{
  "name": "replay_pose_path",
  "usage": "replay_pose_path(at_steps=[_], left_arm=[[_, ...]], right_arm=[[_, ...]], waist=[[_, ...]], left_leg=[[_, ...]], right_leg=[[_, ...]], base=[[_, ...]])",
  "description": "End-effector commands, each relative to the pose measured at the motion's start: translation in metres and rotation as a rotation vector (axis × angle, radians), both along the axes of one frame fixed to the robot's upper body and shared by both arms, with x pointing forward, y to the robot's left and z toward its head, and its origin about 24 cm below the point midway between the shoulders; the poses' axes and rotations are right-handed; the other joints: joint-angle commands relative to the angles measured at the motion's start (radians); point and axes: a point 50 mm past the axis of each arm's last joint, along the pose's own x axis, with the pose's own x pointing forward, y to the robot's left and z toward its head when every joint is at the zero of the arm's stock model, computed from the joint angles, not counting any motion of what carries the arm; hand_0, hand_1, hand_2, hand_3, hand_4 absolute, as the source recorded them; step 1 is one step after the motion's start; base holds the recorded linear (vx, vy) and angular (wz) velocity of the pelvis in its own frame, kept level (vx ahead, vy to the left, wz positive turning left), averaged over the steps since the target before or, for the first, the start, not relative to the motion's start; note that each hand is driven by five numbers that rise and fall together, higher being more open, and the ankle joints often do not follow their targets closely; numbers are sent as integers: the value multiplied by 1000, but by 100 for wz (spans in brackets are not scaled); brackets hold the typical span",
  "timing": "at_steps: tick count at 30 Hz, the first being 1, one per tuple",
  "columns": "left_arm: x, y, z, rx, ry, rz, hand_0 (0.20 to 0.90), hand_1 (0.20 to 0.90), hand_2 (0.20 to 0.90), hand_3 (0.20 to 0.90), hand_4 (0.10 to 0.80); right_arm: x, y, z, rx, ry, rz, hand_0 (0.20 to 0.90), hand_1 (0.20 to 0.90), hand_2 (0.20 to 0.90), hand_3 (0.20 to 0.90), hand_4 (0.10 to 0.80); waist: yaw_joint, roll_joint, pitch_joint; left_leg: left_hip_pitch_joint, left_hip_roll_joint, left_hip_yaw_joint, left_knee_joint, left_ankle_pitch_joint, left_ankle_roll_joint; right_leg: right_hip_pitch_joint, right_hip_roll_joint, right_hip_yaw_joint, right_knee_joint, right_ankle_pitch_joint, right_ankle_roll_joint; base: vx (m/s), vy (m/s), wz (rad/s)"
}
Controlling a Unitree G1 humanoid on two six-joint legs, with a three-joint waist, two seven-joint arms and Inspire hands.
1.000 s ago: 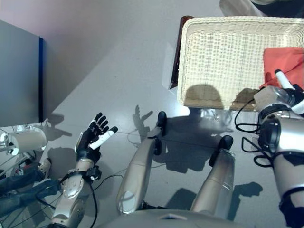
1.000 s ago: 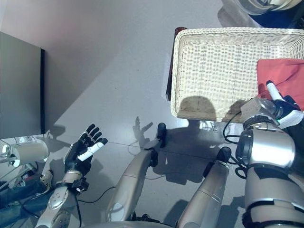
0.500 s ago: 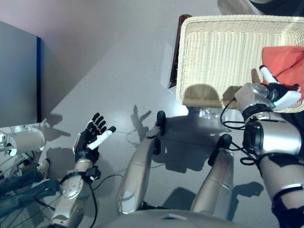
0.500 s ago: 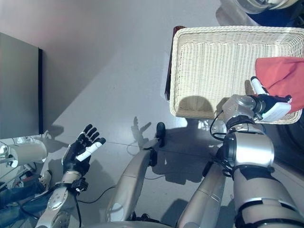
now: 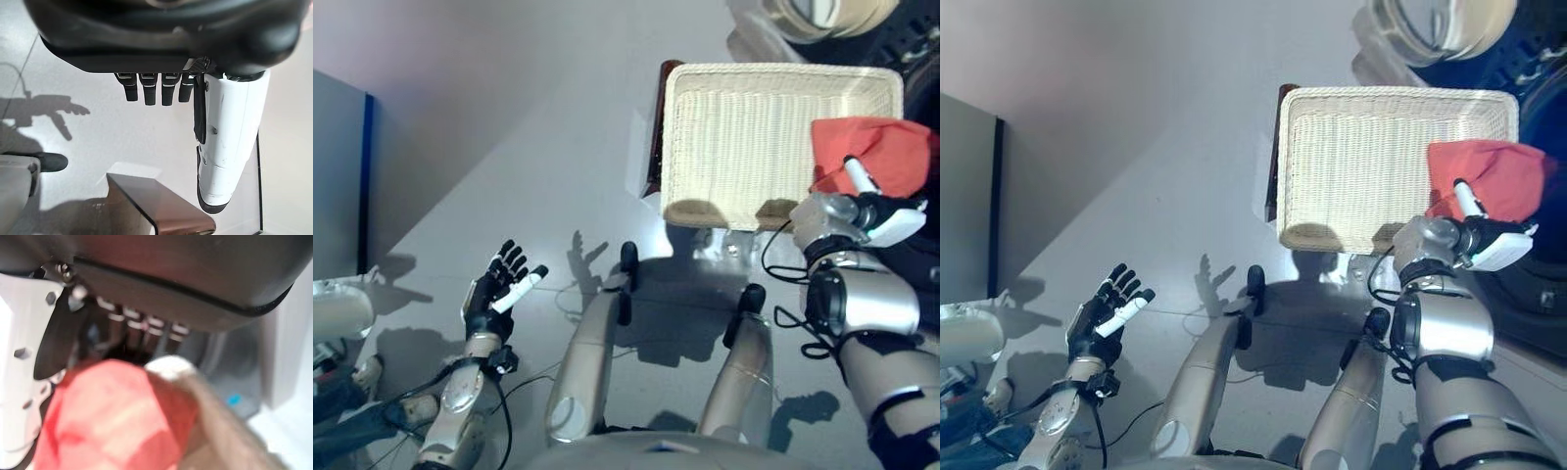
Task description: Pick up the clothes and place them into the washing machine
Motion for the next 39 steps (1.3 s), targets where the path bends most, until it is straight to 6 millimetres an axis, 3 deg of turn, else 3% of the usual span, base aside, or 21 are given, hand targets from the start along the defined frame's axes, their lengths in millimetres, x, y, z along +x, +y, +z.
replay_pose_path(at_steps=[1, 5, 13, 25, 29, 30, 33, 34, 35, 39], left_arm=[[4, 9, 14, 15, -101, 39, 900, 900, 900, 900, 800], [4, 10, 20, 27, -119, 19, 900, 900, 900, 900, 800], [-5, 21, 23, 39, -121, 39, 900, 900, 900, 900, 800], [-8, 18, 29, 22, -149, 33, 900, 900, 900, 900, 800], [-8, 15, 30, 18, -153, 22, 900, 900, 900, 900, 800], [-8, 14, 30, 15, -155, 21, 900, 900, 900, 900, 800], [-7, 14, 31, 21, -159, 17, 900, 900, 900, 900, 800], [-7, 14, 32, 22, -164, 18, 900, 900, 900, 900, 800], [-7, 13, 33, 20, -167, 16, 900, 900, 900, 900, 800], [-6, 12, 32, 16, -166, 20, 900, 900, 900, 900, 800]], right_arm=[[-13, -25, 18, -103, -90, -111, 900, 900, 900, 900, 800], [-19, -38, 21, -105, -73, -140, 900, 900, 900, 900, 800], [-17, -54, 48, -156, -98, -85, 900, 900, 900, 900, 800], [-6, -53, 91, -219, -206, -49, 900, 900, 900, 900, 800], [-3, -52, 99, -215, -222, -38, 900, 900, 900, 900, 800], [-2, -51, 99, -209, -227, -38, 900, 900, 900, 900, 800], [-3, -52, 103, -210, -225, -42, 900, 900, 900, 900, 800], [-3, -53, 106, -217, -222, -45, 900, 900, 900, 900, 800], [-4, -54, 106, -220, -215, -51, 900, 900, 900, 900, 800], [-4, -55, 109, -227, -189, -58, 900, 900, 900, 900, 800]], waist=[[14, -1, -27], [22, 8, -24], [45, 36, -22], [53, 74, 18], [53, 83, 37], [53, 82, 34], [54, 89, 43], [54, 95, 53], [53, 94, 49], [50, 100, 54]], left_leg=[[20, 33, -24, -9, -63, -76], [7, 24, -27, 1, -63, -76], [-26, 29, -16, -10, -46, -79], [-79, 24, -10, -19, -27, -78], [-99, 22, -10, -14, -22, -78], [-94, 21, -15, -12, -48, -84], [-109, 19, -15, -15, -43, -85], [-125, 20, -10, -17, -14, -81], [-119, 18, -14, -18, -38, -86], [-131, 16, -12, -24, -32, -87]], right_leg=[[-21, 12, -12, -77, 109, -33], [-31, 4, -7, -71, 107, -33], [-79, 5, -1, -63, 104, -39], [-147, 1, 13, -51, 109, -37], [-172, -2, 15, -37, 108, -38], [-168, -4, 18, -28, 79, -33], [-189, -5, 23, -23, 77, -34], [-210, -3, 24, -23, 104, -40], [-209, -3, 29, -16, 79, -35], [-232, -4, 39, -7, 80, -36]], base=[[10, -6, -7], [-21, -6, 0], [-9, 2, 0], [-8, -2, 0], [15, -3, 1], [72, -16, 2], [-20, 10, 9], [-26, 13, 7], [-26, 17, 6], [-15, 17, 4]])
